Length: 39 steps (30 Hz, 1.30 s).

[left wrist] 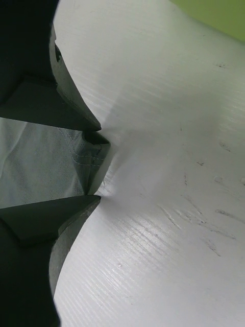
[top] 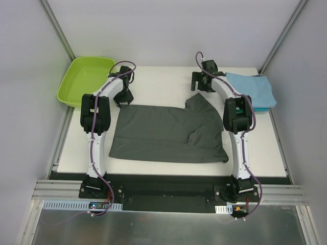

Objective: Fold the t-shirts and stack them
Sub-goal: Grap the side of the flattened tshirt furthest away from the robot with both arms

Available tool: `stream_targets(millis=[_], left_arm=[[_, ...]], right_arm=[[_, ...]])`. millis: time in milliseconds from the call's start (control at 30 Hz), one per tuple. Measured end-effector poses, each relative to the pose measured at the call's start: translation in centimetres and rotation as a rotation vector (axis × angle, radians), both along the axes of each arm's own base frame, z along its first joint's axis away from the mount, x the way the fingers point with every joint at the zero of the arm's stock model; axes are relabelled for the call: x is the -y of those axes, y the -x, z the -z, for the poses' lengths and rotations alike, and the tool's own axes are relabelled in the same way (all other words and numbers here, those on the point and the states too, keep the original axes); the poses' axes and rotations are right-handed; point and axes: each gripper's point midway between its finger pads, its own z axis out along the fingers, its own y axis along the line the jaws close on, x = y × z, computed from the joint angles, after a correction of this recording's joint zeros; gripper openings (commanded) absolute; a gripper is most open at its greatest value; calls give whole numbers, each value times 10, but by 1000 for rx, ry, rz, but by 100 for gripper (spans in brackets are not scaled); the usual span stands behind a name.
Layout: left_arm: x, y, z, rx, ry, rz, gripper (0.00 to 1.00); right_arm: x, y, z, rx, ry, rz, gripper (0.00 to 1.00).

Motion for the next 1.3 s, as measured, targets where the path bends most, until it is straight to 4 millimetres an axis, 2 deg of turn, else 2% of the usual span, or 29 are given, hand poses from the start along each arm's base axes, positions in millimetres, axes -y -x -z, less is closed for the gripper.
stream_targets(millis=[200, 467, 600, 667, 733, 833, 933, 1000, 1133, 1200, 1300], left_arm=[[0, -2, 1, 0, 23, -5, 45], [2, -1, 2, -5, 56, -5, 39], [5, -1, 3, -4, 72, -4, 30], [6, -2, 3, -4, 76, -5, 24], [7, -2, 3, -4, 80, -5, 18], [7, -1, 3, -5, 80, -2, 0], [8, -1, 3, -7, 82, 8, 0], [9, -1, 2, -8, 93, 16, 0], [16, 0, 1, -16, 127, 35, 0], [19, 0, 1, -18, 144, 46, 0], [23, 4, -1, -21, 161, 63, 0]], right_arm=[[-4, -6, 2, -5, -7, -14, 99], [-7, 3, 7, -67, -1, -29, 87], [-12, 11, 10, -93, 11, -48, 76], [-14, 14, 12, -97, 33, -54, 66], [-17, 16, 13, -97, 57, -57, 47], [-20, 18, 14, -96, 76, -54, 29], [-21, 19, 14, -97, 80, -45, 9], [-22, 19, 14, -98, 74, -42, 1], [-21, 20, 12, -85, 73, -42, 0], [-20, 30, 11, -84, 75, -46, 0], [-16, 56, 0, -84, 72, -59, 0]])
